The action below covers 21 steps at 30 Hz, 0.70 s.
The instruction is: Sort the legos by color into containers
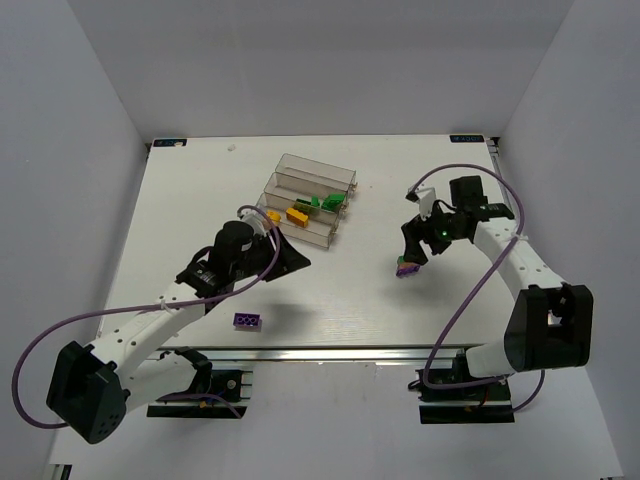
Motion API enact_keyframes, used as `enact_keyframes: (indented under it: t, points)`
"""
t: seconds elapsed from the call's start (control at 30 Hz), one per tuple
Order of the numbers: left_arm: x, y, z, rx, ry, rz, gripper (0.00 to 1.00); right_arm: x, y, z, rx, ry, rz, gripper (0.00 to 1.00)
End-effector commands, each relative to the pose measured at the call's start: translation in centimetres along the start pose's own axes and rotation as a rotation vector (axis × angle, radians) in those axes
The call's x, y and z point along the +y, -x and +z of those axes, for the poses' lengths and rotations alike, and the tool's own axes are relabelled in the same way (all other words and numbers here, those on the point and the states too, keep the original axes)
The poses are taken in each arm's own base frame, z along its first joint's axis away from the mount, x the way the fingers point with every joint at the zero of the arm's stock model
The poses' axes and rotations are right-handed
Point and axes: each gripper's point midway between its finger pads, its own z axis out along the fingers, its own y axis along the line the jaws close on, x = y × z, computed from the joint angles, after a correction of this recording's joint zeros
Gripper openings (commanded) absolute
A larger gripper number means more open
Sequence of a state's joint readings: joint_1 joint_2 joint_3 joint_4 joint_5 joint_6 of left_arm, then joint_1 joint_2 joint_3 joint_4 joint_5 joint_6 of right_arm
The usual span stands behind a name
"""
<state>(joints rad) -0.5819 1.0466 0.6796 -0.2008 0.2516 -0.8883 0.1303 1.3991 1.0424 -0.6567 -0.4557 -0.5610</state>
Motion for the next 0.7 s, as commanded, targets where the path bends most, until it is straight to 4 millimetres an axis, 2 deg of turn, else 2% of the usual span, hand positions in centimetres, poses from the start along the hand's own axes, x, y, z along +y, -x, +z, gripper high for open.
enact_keyframes:
  t: [0.0,0.03,0.1,0.17,0.27,0.5,0.67]
  points:
    - [-0.7,0.0,-0.6,-0.015,-0.039,0.009,0.6,1.2,-0.6,-0.2,0.04,0.011,0.201,0.89]
    - [-0.5,-0.1,-0.6,-0.013,-0.033,0.006,0.6,0.5,-0.6,0.1,0.038,-0.036,0.228,0.89]
    - [-0.3,-0.3,-0.7,-0.009,-0.025,0.003,0.6,0.7,-1.1,0.5,0.056,-0.063,0.321,0.89]
    - [-0.4,-0.2,-0.8,-0.011,-0.027,0.003,0.6,0.1,-1.4,0.8,0.062,-0.122,0.36,0.89]
    - [-0.3,-0.3,-0.6,-0.008,-0.023,-0.003,0.6,-0.4,-1.8,1.1,0.074,-0.199,0.382,0.89]
    - [-0.3,-0.2,-0.2,-0.002,-0.019,-0.014,0.6,0.4,-3.4,3.2,0.138,-0.273,0.394,0.89]
    - [-0.1,-0.1,-0.2,-0.007,-0.007,-0.017,0.6,-0.4,-4.5,4.0,0.203,-0.371,0.382,0.89]
